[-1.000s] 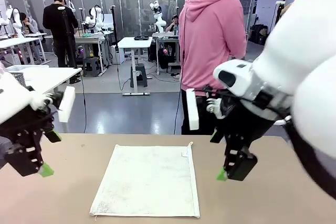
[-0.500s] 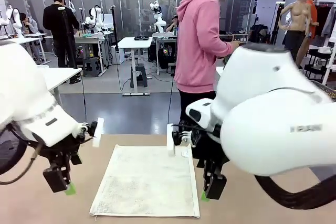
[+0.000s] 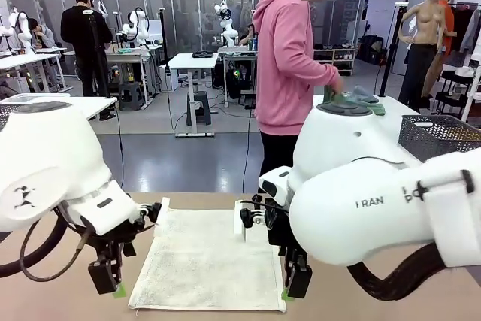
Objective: Fold the towels and place them in the basket.
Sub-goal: When a person lays out a Towel with hook on the table, fold it in half twice.
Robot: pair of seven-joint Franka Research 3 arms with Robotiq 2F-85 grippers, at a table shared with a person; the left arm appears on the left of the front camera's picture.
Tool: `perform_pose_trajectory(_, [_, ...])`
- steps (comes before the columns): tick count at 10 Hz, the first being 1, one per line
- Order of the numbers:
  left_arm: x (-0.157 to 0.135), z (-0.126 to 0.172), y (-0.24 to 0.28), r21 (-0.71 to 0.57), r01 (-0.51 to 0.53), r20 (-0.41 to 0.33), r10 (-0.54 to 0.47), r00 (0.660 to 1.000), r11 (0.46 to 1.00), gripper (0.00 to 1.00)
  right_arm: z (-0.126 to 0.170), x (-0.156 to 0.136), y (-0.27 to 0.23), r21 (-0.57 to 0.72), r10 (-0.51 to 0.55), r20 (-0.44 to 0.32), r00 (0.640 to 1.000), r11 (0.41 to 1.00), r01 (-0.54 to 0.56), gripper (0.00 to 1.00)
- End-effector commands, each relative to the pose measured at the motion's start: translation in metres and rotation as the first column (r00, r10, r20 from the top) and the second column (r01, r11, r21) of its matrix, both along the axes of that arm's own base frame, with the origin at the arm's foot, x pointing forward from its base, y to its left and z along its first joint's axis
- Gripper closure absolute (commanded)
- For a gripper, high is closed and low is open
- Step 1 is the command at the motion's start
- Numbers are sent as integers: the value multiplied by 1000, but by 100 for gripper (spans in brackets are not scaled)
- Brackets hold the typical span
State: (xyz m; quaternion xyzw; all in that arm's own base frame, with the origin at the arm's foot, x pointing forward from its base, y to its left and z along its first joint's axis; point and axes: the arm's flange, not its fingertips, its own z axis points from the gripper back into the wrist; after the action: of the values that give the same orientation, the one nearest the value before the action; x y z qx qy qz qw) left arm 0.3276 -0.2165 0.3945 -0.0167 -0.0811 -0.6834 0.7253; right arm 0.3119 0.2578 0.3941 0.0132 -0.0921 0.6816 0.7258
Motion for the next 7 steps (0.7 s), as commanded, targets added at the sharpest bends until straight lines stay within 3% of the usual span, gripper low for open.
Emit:
perform_pose_trajectory(1, [-33, -46, 28, -4, 34, 29, -33, 999, 999, 0, -37, -18, -25, -7, 16, 28, 999, 1000, -16, 0])
perform_pose_trajectory(7, [-16, -95, 22, 93, 5, -1, -5, 1000, 996, 0, -87, 1, -27, -42, 36, 27, 999, 999, -35, 0])
